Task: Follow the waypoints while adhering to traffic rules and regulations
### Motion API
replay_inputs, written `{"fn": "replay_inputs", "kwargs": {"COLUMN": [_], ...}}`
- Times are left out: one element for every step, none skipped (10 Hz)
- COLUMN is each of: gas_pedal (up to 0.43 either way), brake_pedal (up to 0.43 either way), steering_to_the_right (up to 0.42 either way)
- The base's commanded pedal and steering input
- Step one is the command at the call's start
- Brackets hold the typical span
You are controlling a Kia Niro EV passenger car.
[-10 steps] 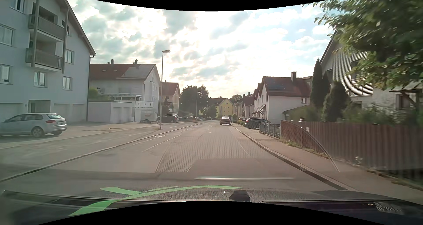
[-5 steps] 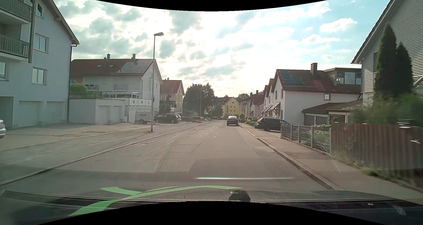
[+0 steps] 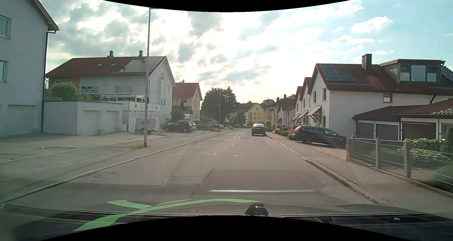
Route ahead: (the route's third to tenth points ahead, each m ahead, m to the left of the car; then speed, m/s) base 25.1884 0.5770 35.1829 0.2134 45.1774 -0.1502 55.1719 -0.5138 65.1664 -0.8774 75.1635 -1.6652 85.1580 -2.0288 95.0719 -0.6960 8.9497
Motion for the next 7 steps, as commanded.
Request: {"fn": "replay_inputs", "kwargs": {"gas_pedal": [0.079,0.079,0.079,0.079,0.067,0.059,0.059], "brake_pedal": [0.000,0.000,0.000,0.000,0.000,0.000,0.000], "steering_to_the_right": [-0.025,-0.024,-0.023,-0.020,-0.016,-0.015,-0.014]}}
